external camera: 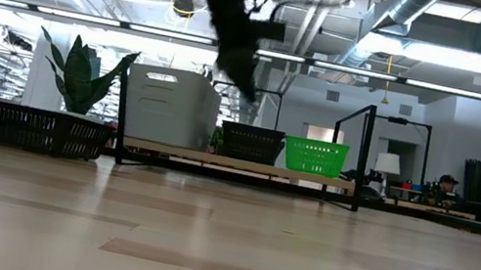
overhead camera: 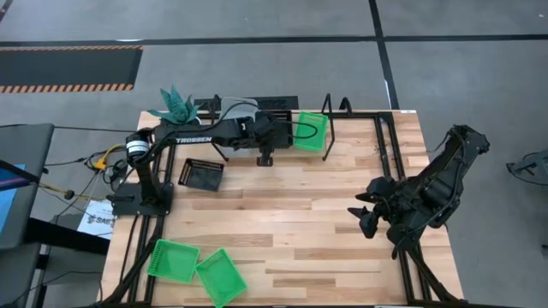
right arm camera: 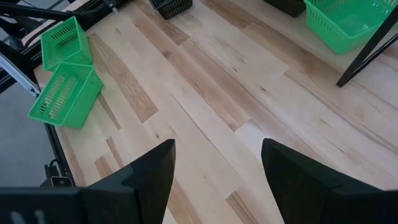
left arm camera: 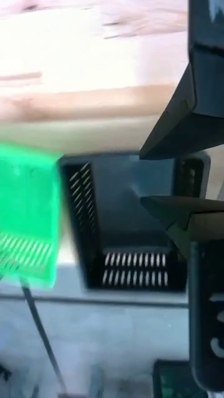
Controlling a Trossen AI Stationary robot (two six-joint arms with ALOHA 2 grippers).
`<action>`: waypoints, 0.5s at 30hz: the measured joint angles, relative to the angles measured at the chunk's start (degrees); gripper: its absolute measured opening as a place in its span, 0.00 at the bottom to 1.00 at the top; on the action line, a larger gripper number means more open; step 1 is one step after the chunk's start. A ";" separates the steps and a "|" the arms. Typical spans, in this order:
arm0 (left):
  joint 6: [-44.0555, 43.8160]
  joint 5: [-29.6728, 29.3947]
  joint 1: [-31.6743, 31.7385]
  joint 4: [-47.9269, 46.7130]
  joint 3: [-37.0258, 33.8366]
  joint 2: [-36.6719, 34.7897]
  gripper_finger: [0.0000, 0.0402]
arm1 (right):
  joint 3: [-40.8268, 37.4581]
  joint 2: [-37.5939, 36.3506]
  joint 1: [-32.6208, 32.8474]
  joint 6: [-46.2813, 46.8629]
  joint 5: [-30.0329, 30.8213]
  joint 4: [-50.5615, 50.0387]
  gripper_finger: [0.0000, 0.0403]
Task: Stack baskets on shelf by color
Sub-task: Stack the black bin on top of the black bin on the shelf
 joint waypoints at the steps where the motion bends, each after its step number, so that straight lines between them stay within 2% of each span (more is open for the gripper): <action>1: -0.77 -0.77 -0.52 -1.56 2.20 0.00 0.23 | 0.00 0.00 0.00 0.00 0.00 0.00 0.66; 5: -7.88 -0.97 -3.29 -13.04 13.35 -0.09 0.23 | 0.00 0.00 0.02 -0.03 0.00 0.00 0.66; 10: -29.49 0.10 -7.55 -38.35 25.54 -0.22 0.23 | 0.00 0.00 0.08 -0.11 -0.02 0.00 0.66; 13: -46.30 -3.28 -11.53 -53.14 27.76 -0.22 0.23 | 0.00 0.00 0.13 -0.13 -0.04 0.00 0.66; 15: -55.89 -6.86 -15.06 -56.37 26.00 -0.80 0.23 | 0.00 0.00 0.13 -0.15 -0.04 0.00 0.66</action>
